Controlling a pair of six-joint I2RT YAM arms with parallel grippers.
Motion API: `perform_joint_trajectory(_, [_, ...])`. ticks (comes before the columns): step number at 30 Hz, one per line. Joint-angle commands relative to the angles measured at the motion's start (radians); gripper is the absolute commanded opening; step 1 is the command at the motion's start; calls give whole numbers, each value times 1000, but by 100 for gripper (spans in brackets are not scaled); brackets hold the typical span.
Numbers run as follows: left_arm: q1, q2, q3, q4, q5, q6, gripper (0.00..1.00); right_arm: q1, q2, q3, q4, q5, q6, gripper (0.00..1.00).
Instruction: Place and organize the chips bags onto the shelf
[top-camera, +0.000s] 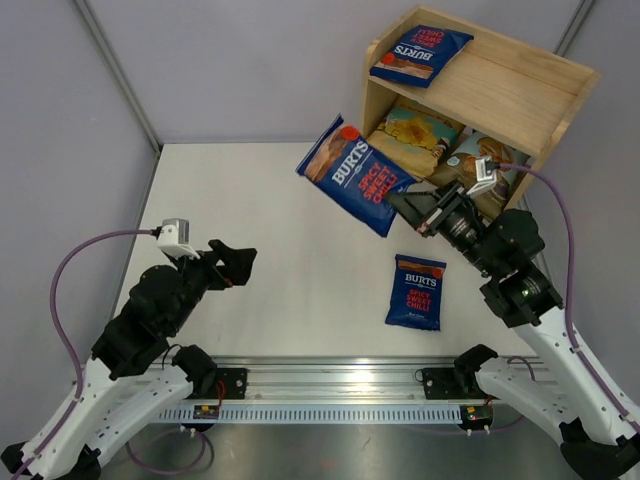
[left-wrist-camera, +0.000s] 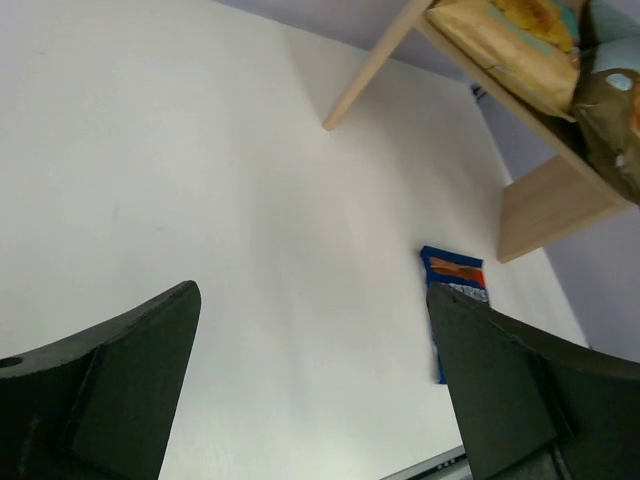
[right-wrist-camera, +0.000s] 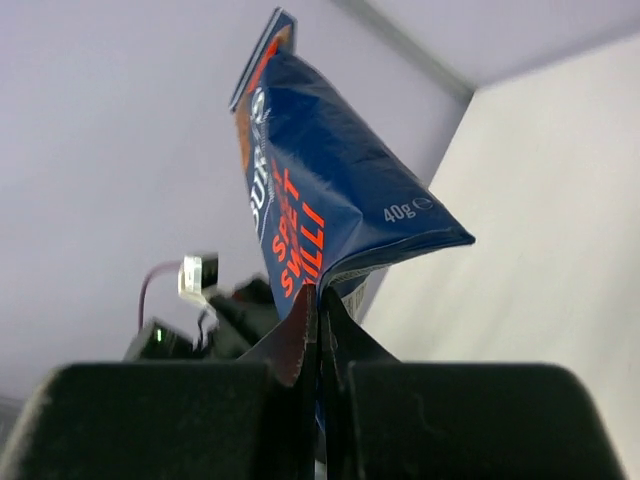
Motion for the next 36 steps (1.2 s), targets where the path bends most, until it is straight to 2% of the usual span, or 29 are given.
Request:
perform_joint_trajectory(1, [-3, 10, 109, -203, -114, 88, 99, 3, 55, 149, -24, 271, -8, 0])
perform_joint_trajectory(6, [-3, -41, 143, -280, -105, 131, 99, -30, 198, 312, 6, 450, 53, 0])
perform_joint_trajectory(11, [-3, -86, 108, -277, -137, 151, 99, -53, 305, 418, 26, 753, 113, 0])
perform_joint_trajectory(15, [-3, -131, 94, -271, -143, 149, 99, -71, 353, 493, -32, 966, 217, 0])
perform_joint_trajectory(25, [-3, -157, 79, -252, -105, 155, 99, -79, 457, 662, -96, 1399, 261, 0])
perform_joint_trajectory(31, [-3, -160, 77, -249, -95, 157, 99, -89, 538, 706, -53, 1499, 245, 0])
perform_joint_trajectory(36, [-3, -172, 76, -248, -94, 157, 99, -94, 636, 807, -165, 1560, 326, 0])
